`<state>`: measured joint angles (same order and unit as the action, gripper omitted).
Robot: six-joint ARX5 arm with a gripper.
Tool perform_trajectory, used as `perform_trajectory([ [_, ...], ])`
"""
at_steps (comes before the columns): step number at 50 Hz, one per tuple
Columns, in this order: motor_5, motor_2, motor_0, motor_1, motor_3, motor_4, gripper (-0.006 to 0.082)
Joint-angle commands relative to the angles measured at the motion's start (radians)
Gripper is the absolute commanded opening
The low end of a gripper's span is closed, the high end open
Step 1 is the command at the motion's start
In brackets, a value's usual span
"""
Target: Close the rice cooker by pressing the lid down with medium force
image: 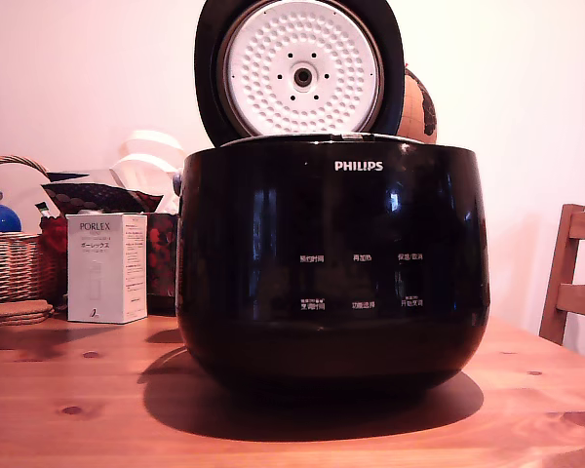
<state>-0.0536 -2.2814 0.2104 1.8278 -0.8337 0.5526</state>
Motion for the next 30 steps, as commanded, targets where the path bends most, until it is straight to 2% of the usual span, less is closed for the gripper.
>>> perform_trajectory([
  [1,-0.025,-0.002,-0.017,0.049,0.031,0.053,-0.0024],
  [17,-0.082,-0.002,-0.028,0.174,0.155,0.244,-0.0024],
  [30,-0.105,-0.002,-0.011,0.243,0.173,0.306,-0.0024],
])
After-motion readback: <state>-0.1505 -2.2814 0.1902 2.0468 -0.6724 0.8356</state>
